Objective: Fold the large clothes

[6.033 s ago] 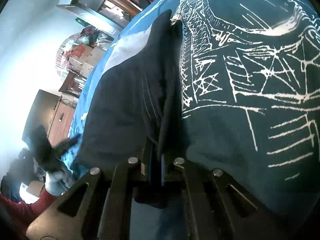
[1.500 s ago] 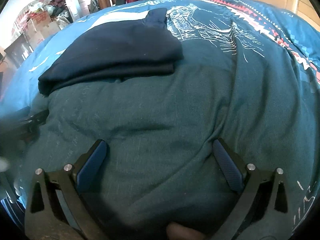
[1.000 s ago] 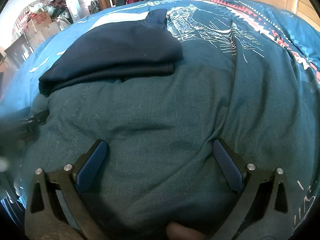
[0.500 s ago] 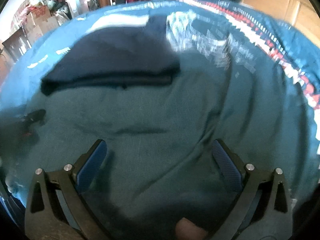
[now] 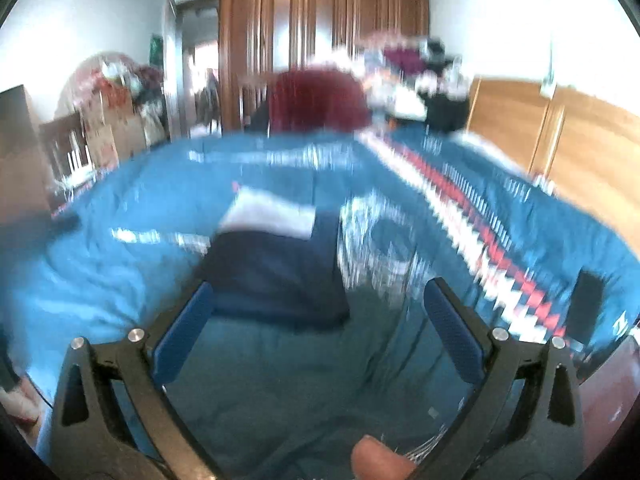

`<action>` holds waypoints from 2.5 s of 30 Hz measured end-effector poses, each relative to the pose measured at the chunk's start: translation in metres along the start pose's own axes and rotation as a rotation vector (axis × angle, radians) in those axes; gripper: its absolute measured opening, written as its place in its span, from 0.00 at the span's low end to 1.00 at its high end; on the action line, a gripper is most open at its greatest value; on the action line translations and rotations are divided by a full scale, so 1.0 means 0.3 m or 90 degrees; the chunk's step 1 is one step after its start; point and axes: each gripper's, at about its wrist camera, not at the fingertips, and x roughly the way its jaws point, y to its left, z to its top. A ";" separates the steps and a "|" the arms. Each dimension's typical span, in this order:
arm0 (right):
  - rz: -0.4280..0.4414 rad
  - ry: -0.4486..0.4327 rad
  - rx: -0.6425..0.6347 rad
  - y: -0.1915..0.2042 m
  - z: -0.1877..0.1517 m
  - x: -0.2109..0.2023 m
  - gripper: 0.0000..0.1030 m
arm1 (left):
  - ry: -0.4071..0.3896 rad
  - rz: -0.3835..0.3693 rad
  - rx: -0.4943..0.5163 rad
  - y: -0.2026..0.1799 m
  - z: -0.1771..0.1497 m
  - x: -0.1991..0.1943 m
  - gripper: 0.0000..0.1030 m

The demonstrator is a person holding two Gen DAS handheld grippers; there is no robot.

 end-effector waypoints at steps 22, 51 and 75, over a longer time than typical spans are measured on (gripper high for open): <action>-0.014 -0.027 -0.029 0.146 -0.044 -0.148 1.00 | -0.135 0.142 0.029 0.009 0.085 -0.304 1.00; -0.032 0.135 0.049 0.100 0.039 0.016 1.00 | -0.027 0.094 0.049 -0.166 0.056 -0.200 1.00; -0.001 0.165 0.062 0.080 0.049 0.047 1.00 | 0.017 0.076 0.069 -0.248 0.074 -0.116 1.00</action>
